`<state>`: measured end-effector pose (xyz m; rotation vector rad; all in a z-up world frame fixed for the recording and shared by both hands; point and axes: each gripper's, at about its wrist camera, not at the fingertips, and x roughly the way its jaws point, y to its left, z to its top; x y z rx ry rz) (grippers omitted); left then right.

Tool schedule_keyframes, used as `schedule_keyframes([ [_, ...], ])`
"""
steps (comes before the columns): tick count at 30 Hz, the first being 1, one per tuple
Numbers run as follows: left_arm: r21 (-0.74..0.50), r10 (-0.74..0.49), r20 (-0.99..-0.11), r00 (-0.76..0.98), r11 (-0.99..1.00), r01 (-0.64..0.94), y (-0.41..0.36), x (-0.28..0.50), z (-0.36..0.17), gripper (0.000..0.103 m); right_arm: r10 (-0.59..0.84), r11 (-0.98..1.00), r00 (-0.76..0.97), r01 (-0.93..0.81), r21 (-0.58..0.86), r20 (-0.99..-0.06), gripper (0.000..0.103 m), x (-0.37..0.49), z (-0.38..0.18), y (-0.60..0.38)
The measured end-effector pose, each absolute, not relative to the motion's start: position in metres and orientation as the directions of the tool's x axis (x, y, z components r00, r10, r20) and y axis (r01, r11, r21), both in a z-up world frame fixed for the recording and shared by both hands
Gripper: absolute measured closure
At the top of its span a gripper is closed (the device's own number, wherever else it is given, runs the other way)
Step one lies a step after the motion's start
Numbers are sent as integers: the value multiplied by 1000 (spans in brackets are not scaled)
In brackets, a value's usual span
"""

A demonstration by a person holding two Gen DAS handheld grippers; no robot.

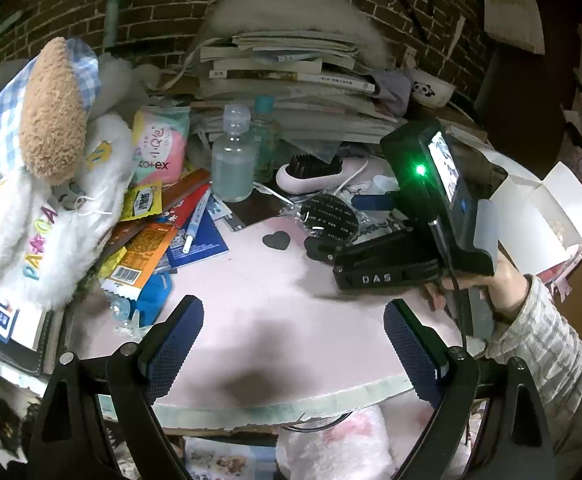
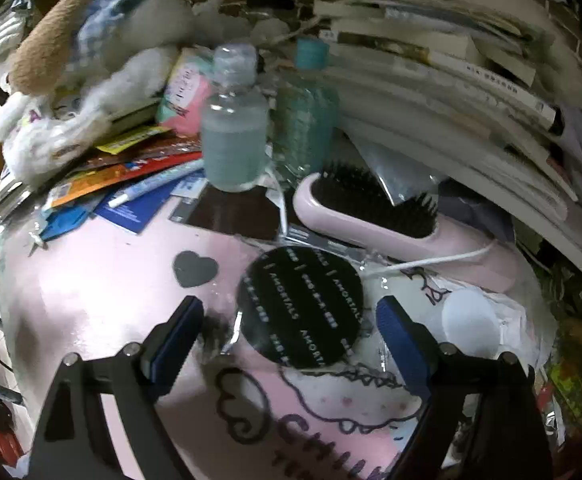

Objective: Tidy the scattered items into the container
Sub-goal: 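Grasp the black round packet in clear plastic with the right gripper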

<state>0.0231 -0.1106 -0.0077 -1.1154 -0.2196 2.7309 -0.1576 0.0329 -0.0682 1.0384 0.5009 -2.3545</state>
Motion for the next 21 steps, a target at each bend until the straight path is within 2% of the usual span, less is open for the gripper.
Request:
schedule_keyframes([
  [9, -198, 226, -687, -691, -973, -122, -108, 19, -9, 12, -328, -777, -557, 618, -117, -763, 17, -168, -71, 34],
  [11, -195, 224, -688, -690, -973, -122, -108, 19, -10, 12, -340, -773, -552, 625, -108, -762, 24, -168, -71, 34],
  [14, -189, 219, -692, -688, -975, -120, -107, 20, -11, 12, -365, -773, -538, 630, -74, -760, 29, -169, -70, 38],
  [21, -185, 215, -696, -685, -976, -118, -106, 21, -12, 12, -429, -785, -501, 619, 36, -752, 30, -158, -66, 49],
])
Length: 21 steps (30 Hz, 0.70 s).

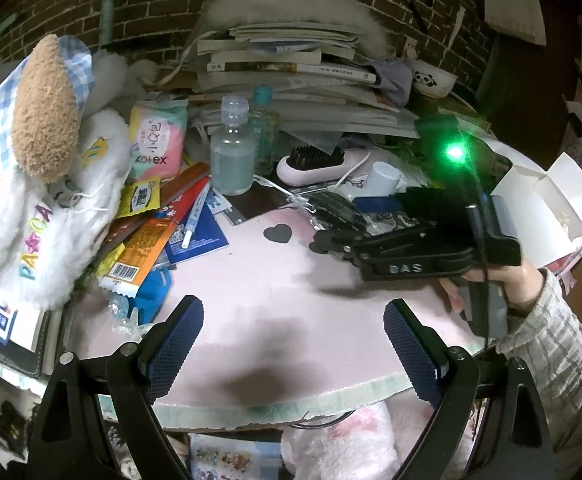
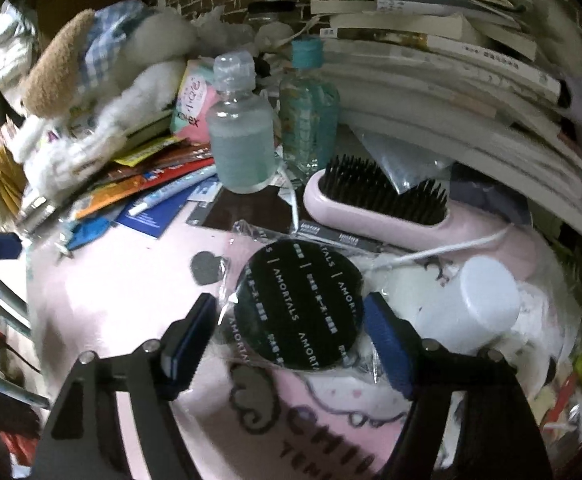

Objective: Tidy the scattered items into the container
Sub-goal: 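Grasp the black round packet in clear plastic with the right gripper, then carry the black round packet into the white box and open the right gripper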

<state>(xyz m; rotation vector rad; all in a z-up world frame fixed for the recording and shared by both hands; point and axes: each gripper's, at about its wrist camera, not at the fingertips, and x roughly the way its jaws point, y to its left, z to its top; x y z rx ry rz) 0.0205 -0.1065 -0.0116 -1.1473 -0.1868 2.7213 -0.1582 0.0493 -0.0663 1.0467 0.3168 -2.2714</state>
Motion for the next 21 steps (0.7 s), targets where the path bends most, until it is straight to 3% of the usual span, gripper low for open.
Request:
schedule_keyframes([
  [7, -180, 213, -700, -682, -976, -120, -106, 21, -13, 12, -481, -775, -464, 621, 114, -744, 30, -120, -52, 52],
  [21, -179, 220, -704, -675, -975, -131, -100, 22, -13, 12, -421, -804, -561, 595, 7, -713, 30, -74, -41, 63],
])
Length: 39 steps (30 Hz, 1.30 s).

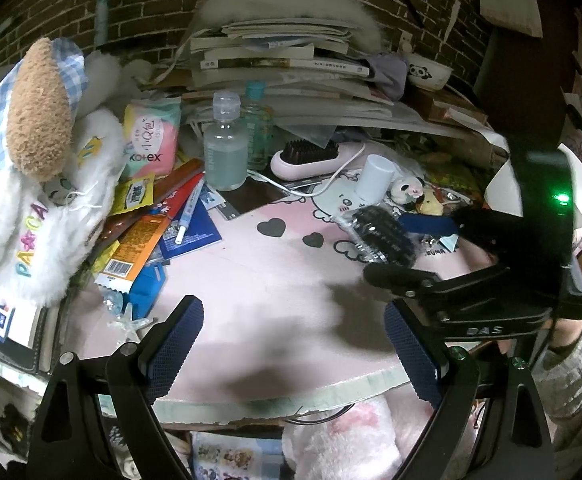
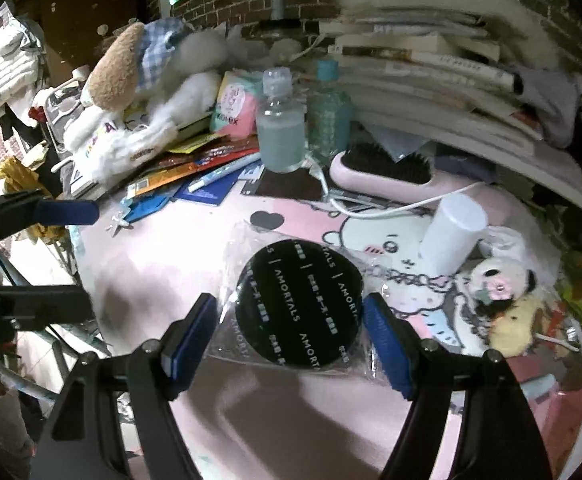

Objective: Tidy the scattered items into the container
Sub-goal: 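Carry the black round packet into the white box and open the right gripper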

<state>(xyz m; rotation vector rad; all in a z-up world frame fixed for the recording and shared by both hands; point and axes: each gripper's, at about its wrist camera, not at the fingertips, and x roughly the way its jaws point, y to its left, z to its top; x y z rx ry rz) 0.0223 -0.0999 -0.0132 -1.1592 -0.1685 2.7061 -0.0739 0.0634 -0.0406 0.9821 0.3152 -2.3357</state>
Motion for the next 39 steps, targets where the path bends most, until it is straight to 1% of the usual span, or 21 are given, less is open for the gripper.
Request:
schedule_keyframes([
  [7, -183, 232, -704, -671, -973, -144, -92, 20, -12, 12, -417, -823, -642, 566, -31, -644, 30, -49, -11, 75],
  [14, -172, 240, -700, -672, -971, -168, -79, 17, -8, 12, -397, -862, -736, 504, -51, -549, 30, -22, 37, 103],
  [16, -167, 242, -697, -675, -970, -175, -74, 15, -7, 12, -370, -881, -766, 469, -64, -526, 30, -16, 52, 117],
  [19, -162, 247, -697, -674, -969, -187, -67, 13, -6, 12, -291, -917, -811, 388, -94, -508, 30, -8, 73, 149],
  [25, -161, 262, -700, -665, -964, -209, -53, 8, -6, 12, -145, -969, -811, 231, -84, -566, 30, -6, 96, 228],
  [28, -153, 263, -702, -662, -963, -220, -45, 7, -6, 12, -100, -984, -794, 168, -57, -600, 30, -9, 102, 264],
  [33, -141, 266, -706, -657, -961, -239, -32, 5, -6, 12, -56, -994, -724, 107, -32, -688, 30, -18, 98, 307],
  [39, -121, 258, -713, -651, -961, -248, -23, 5, -6, 12, -67, -996, -660, 92, 7, -749, 30, -27, 84, 328],
])
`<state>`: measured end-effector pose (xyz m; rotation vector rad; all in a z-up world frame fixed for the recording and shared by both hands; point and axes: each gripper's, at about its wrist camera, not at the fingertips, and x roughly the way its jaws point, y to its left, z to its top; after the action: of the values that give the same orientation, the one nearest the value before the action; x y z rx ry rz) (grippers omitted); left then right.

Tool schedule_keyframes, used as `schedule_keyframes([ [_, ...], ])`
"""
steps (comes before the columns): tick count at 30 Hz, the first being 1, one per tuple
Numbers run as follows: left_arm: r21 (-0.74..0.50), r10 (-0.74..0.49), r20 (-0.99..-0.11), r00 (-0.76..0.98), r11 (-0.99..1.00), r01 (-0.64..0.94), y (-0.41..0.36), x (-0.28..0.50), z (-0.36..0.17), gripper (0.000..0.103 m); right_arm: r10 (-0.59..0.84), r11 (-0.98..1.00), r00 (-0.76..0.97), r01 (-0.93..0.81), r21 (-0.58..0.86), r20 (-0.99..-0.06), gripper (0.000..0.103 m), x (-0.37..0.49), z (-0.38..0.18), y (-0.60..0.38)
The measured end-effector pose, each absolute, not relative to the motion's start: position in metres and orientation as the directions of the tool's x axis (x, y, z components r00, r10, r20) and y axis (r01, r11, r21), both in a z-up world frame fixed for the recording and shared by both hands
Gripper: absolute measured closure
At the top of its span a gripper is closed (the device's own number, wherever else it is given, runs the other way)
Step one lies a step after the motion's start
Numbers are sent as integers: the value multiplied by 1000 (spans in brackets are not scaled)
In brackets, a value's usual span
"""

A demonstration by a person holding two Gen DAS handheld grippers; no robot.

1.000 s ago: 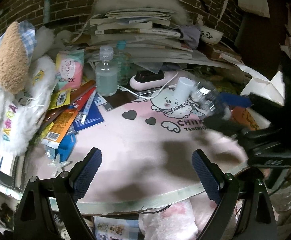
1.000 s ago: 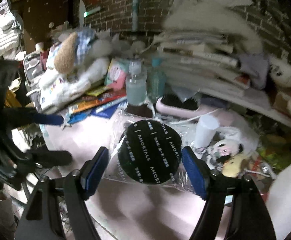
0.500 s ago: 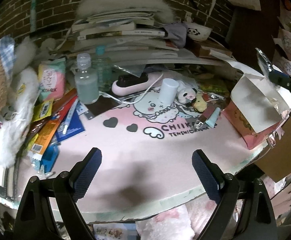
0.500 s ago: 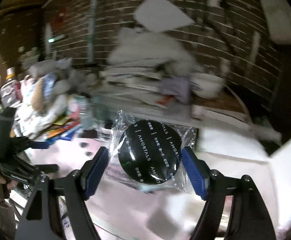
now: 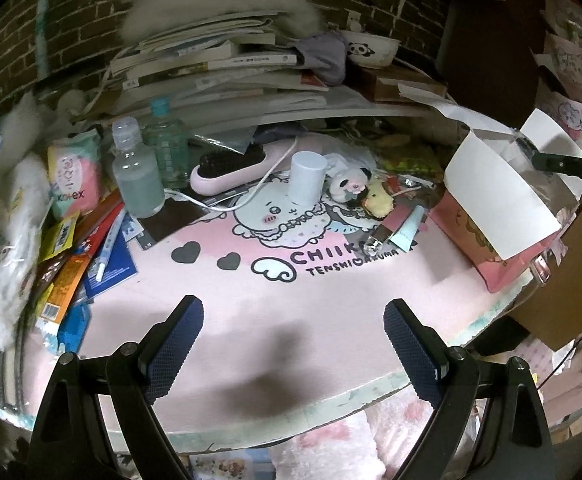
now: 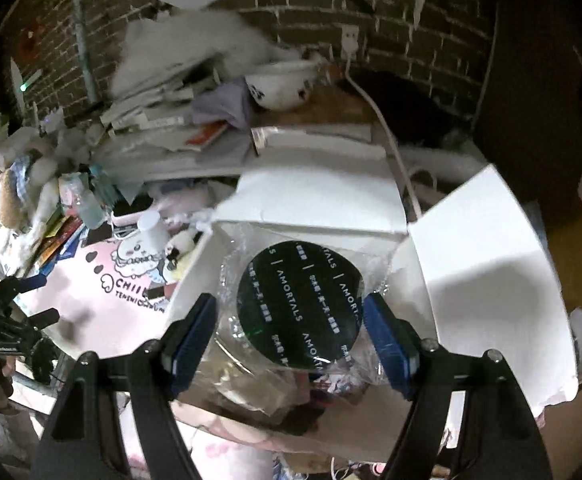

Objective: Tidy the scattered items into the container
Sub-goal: 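Carry the black round packet into the white box and open the right gripper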

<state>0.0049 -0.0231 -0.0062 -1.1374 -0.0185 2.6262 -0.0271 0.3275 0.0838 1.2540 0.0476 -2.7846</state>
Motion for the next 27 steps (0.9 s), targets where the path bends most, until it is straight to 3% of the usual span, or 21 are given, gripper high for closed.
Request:
schedule_keyframes([
  [12, -122, 258, -722, -642, -961, -249, -20, 1, -9, 12, -93, -995, -634, 76, 58, -768, 25, -36, 72, 332],
  [14, -129, 264, -722, -640, -960, -251, -19, 0, -10, 12, -88, -996, -645, 71, 54, -759, 18, -34, 73, 331],
  [19, -135, 269, -724, -635, -958, -251, -15, -8, -14, 12, -112, -994, -700, 86, 73, -706, 15, -24, 82, 323],
  [24, -108, 248, -723, -645, -962, -250, -9, -20, -15, 12, -242, -968, -733, 223, 111, -636, 11, -4, 89, 287],
  [27, -77, 226, -722, -654, -965, -249, -6, -30, -15, 13, -277, -953, -765, 297, 63, -582, 11, 11, 92, 254],
])
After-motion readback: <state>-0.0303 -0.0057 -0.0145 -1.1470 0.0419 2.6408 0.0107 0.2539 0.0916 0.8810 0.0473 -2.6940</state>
